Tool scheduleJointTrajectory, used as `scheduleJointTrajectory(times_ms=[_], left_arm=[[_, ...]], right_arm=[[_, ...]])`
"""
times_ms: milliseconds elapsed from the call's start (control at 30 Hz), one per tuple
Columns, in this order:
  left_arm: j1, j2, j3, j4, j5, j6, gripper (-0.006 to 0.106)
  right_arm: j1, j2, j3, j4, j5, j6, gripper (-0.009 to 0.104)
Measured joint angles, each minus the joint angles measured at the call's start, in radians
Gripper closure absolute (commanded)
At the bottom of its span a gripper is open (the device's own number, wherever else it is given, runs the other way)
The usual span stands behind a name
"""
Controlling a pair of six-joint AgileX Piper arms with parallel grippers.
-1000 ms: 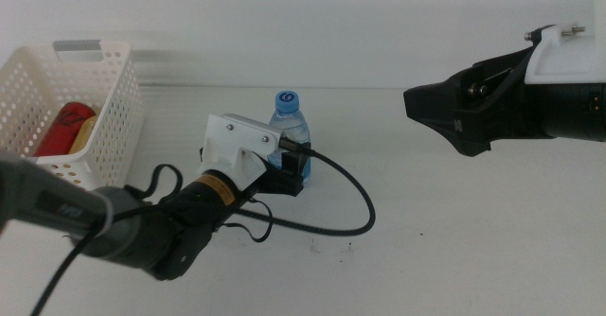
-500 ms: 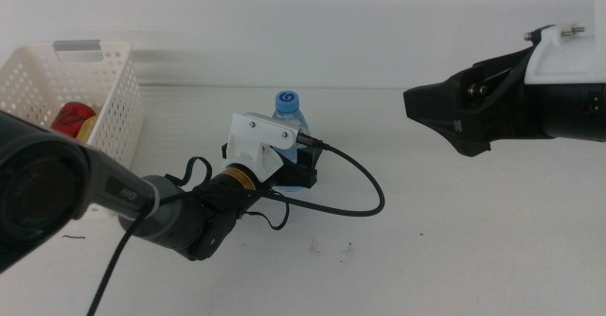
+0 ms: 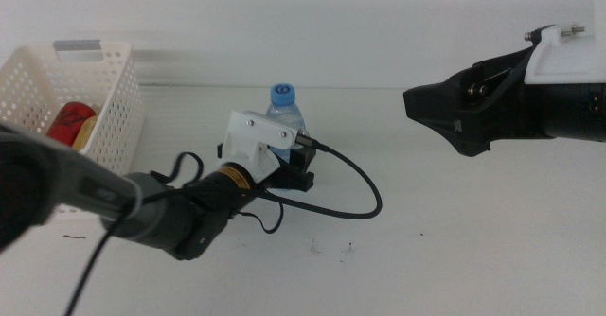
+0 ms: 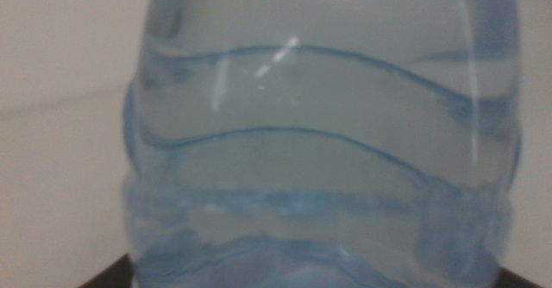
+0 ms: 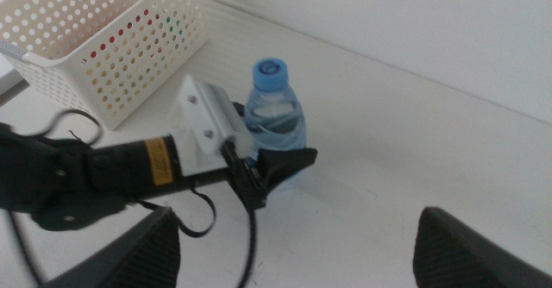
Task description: Use arms to grab the bottles and put them into the dustbin to the left of the table.
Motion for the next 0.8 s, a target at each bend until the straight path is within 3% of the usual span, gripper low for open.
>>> scheduleJointTrajectory(times_ms=[233,433,633,800], left_arm=[[0.000,-0.271,0.122,-0.002,0.104,-0.009,0.092],[0.000,-0.537,0.122,-0.002,0.443,-0.022,0.092],[0.017,-0.695,0.012,-0.029,0.815,-0.029,0.092],[0.154,-0.704,-0.191,-0.130,1.153,0.082,0.092]], right_arm=[[0.000,0.000,0.000,0.000,0.000,0.000,0.010],[0.000,0.000,0.000,0.000,0.000,0.000,0.010],[0.000,0.000,0.000,0.000,0.000,0.000,0.010],[0.000,0.000,-0.002,0.000,0.000,0.000,0.010]])
